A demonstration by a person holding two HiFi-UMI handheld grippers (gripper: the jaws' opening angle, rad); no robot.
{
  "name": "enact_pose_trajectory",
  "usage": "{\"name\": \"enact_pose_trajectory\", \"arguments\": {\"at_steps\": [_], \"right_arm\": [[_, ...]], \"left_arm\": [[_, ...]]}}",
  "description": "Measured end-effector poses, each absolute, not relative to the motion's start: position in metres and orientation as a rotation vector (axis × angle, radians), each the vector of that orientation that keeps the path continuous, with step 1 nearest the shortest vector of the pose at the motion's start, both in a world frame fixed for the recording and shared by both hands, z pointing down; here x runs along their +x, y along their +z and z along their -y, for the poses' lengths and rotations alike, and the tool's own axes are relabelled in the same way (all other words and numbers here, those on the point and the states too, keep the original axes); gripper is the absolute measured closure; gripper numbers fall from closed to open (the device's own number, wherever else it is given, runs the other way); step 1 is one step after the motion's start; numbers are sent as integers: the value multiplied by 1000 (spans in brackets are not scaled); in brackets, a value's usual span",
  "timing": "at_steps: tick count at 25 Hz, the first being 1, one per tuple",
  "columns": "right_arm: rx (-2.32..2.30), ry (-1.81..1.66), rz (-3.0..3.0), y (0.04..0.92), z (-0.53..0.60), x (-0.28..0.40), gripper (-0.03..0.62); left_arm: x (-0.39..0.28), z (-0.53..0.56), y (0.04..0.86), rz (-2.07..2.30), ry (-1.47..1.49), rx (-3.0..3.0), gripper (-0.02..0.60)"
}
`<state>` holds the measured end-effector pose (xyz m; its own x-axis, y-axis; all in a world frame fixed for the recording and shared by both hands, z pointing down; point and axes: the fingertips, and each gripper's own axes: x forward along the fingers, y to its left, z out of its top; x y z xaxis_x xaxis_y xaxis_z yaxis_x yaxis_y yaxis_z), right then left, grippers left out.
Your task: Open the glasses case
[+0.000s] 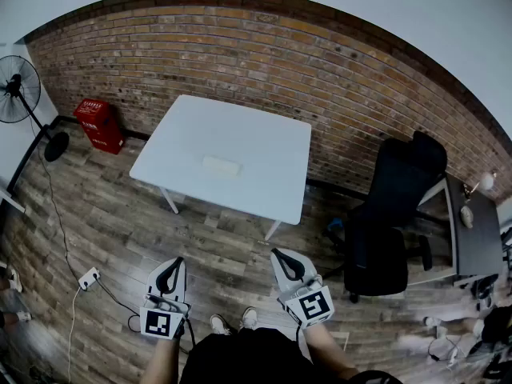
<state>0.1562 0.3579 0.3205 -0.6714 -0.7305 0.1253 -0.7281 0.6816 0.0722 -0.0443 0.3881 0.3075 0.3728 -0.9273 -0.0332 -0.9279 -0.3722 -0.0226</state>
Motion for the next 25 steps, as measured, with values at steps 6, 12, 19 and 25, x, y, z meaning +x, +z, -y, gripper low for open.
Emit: {"name": "enact_pose_trajectory", "arguments": {"at_steps": [6, 12, 19, 25], "right_arm": [[1174, 9, 2788, 322, -358, 152, 589], [1146, 19, 2803, 327, -359, 169, 589], [1087, 36, 2834, 339, -347, 187, 589], [1031, 86, 2832, 357, -334, 178, 589]], "left_arm": [[-46, -388, 311, -1742, 4, -2579, 576], [-30, -383, 306, -1738, 14, -2553, 575], [-19, -382, 299, -1811, -7, -2482, 575], [-40, -386, 326, -1920, -85, -2472, 575]]}}
